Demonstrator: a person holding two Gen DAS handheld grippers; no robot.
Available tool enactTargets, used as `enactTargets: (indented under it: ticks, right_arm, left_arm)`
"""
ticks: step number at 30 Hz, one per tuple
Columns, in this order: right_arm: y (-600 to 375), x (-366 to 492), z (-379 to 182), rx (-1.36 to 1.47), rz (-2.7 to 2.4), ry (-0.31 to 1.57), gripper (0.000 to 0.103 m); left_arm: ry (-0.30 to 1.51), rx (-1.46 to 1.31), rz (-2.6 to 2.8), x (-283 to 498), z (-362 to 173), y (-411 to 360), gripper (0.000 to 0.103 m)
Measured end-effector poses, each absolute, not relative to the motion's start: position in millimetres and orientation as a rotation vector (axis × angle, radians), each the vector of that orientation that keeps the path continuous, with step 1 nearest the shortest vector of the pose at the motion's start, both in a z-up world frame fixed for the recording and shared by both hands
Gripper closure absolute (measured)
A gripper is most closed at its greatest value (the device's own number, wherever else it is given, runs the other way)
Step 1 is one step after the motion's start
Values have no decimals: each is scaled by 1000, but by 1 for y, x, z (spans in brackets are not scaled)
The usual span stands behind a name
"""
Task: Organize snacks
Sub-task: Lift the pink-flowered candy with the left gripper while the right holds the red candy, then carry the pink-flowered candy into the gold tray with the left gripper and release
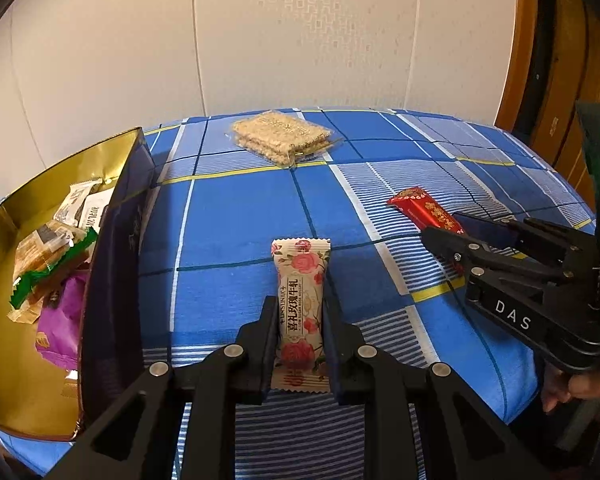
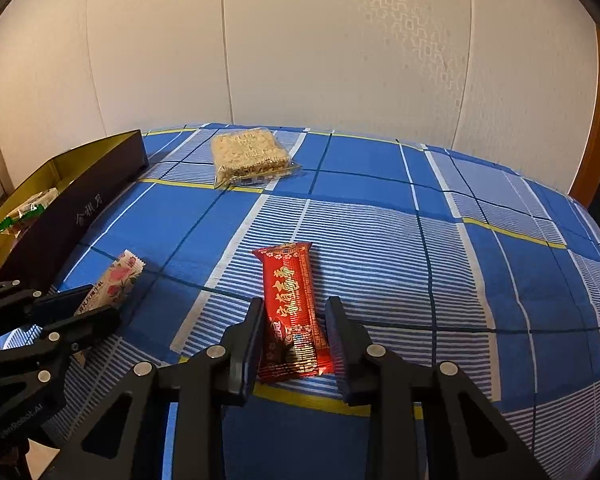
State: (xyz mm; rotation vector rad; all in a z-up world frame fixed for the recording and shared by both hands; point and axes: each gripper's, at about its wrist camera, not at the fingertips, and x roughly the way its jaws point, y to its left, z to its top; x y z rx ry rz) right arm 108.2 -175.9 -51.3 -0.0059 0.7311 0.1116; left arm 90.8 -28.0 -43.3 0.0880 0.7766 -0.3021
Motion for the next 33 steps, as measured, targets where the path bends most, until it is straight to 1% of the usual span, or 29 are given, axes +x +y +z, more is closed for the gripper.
enactTargets:
  ticks: [8,15,19,22,25,29,33]
  right_arm:
    - [-176,108,-52,-12,112,722,72]
    - [-175,108,-52,-17,110,722,72]
    - [-174,108,-52,-19,107,722,72]
    - [-174,108,-52,-21,104,722,72]
    - [-173,108,-52,-21,102,723,72]
    - [-173,108,-52,-21,100,723,72]
    - [-173,108,-52,-21,99,723,72]
  left_arm:
    - [773,57,-369,80,-35,-32,82]
    - [711,-26,-384,66,-3,-15,82]
    - [660,-94,-322,60,23,17,82]
    - [637,-202,-238,61,41,60,82]
    - [631,-267,-132,63,47,99,82]
    - [681,-328,-21,65,38,139,82]
    - [786,-425,52,67,12,166,82]
